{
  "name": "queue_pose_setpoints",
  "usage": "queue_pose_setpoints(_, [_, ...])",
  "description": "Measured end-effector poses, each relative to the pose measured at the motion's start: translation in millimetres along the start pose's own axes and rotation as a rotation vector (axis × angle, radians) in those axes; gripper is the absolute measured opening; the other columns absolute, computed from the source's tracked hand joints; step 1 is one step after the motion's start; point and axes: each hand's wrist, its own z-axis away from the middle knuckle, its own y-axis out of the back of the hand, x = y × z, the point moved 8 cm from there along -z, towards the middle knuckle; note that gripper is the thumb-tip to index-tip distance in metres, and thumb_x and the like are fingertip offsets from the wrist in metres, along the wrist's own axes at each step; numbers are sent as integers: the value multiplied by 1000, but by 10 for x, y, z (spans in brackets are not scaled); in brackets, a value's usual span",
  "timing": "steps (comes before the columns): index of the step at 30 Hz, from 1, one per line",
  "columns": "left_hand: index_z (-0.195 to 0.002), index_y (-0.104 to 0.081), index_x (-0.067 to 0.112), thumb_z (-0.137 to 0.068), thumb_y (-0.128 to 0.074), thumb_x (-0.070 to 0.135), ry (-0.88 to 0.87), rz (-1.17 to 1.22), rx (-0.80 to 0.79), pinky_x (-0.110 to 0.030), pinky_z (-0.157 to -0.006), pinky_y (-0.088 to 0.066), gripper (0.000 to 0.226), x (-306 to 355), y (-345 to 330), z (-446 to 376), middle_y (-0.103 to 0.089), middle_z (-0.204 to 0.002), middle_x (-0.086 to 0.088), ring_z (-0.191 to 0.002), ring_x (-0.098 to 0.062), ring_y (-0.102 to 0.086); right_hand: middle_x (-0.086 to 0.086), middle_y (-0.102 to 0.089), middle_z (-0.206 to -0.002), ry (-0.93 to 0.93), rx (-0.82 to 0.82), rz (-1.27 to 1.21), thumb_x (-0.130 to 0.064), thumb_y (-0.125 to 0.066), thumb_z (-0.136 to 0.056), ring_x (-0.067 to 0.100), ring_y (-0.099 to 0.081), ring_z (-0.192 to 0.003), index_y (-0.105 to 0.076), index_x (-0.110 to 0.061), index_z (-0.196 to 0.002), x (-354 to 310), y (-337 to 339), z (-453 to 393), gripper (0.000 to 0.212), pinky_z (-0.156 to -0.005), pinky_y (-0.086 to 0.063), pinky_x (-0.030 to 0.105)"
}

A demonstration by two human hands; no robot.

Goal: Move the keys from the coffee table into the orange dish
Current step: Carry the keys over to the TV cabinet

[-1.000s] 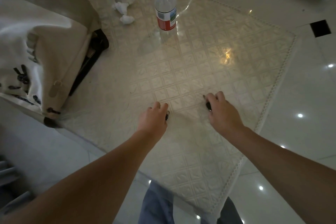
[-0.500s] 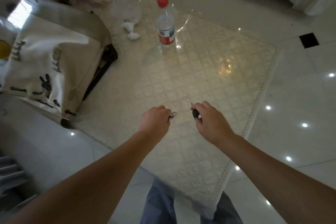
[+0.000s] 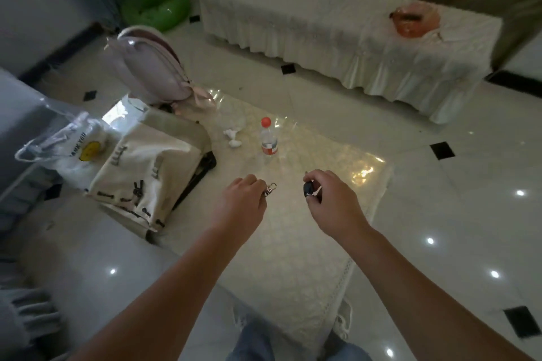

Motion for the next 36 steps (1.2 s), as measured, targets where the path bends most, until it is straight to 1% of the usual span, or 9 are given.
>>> queue_pose_setpoints(4, [-97, -67, 14, -91, -54, 20, 5, -11, 76, -34, -61, -48, 15, 289, 720, 94, -65, -94, -1, -83, -22, -60, -5, -60, -108, 15, 68, -2, -8, -62, -81, 12, -59, -78, -60, -23, -109, -476, 630, 230, 32, -72, -47, 27])
queue_pose_setpoints(7, [-92, -66, 12, -88, -58, 16, -35, 25, 175, -29, -55, -38, 9, 505, 1230, 168, -65, -87, -2, -75, -23, -59, -6, -60, -99, 2, 114, -53, -9, -63, -80, 13, -60, -72, -61, -24, -106, -800, 946, 463, 30, -63, -55, 37])
queue_pose_setpoints(10, [-84, -64, 13, -84, -64, 13, -124, 57, 268, -27, -51, -34, 1, 634, 1640, 301, -63, -81, -1, -67, -21, -57, -6, -63, -98, 4, 180, -35, -13, -65, -79, 10, -58, -71, -61, -25, -105, -1075, 1128, 653, 29, -66, -48, 28])
queue_pose_setpoints(13, [-80, -63, 15, -79, -69, 14, -193, 38, 317, -25, -47, -32, 6, 629, 1907, 475, -61, -76, 1, -62, -19, -58, -6, -62, -99, 31, 229, -13, -15, -65, -79, 8, -56, -72, -61, -26, -105, -1363, 1189, 786, 29, -66, -45, 25])
queue_pose_setpoints(17, [-80, -65, 14, -75, -72, 13, -293, -6, 275, -24, -45, -31, 9, 530, 2012, 634, -62, -74, -1, -63, -21, -61, -7, -58, -105, 113, 234, 129, -13, -62, -81, 9, -55, -79, -59, -24, -110, -1740, 1065, 925, 31, -70, -38, 17])
queue_pose_setpoints(21, [-87, -66, 13, -79, -66, 14, -389, -44, 205, -28, -44, -39, 8, 497, 1982, 684, -63, -79, -1, -70, -22, -62, -6, -55, -103, 189, 220, 302, -7, -61, -82, 13, -54, -87, -57, -20, -112, -1954, 961, 1067, 32, -69, -36, 22])
queue_pose_setpoints(26, [-86, -63, 12, -81, -61, 13, -439, -2, 166, -36, -48, -49, 6, 712, 2012, 665, -62, -83, -4, -75, -26, -61, -6, -52, -98, 228, 295, 389, -3, -60, -81, 8, -42, -78, -56, -20, -109, -1971, 1108, 1304, 33, -64, -32, 20])
queue_pose_setpoints(34, [-82, -63, 13, -75, -67, 12, -580, -47, 183, -32, -45, -44, 9, 1449, 2079, 688, -61, -79, -3, -69, -25, -60, 0, -55, -99, 216, 392, 467, -1, -59, -80, 19, -54, -86, -58, -16, -112, -1688, 1582, 1732, 35, -64, -44, 25])
queue_pose_setpoints(36, [-79, -63, 14, -72, -71, 12, -601, -74, 189, -28, -43, -35, 11, 1700, 2054, 693, -61, -75, -2, -65, -24, -60, 2, -56, -100, 209, 406, 475, 0, -60, -80, 22, -56, -86, -59, -14, -114, -1569, 1766, 1865, 37, -67, -46, 28])
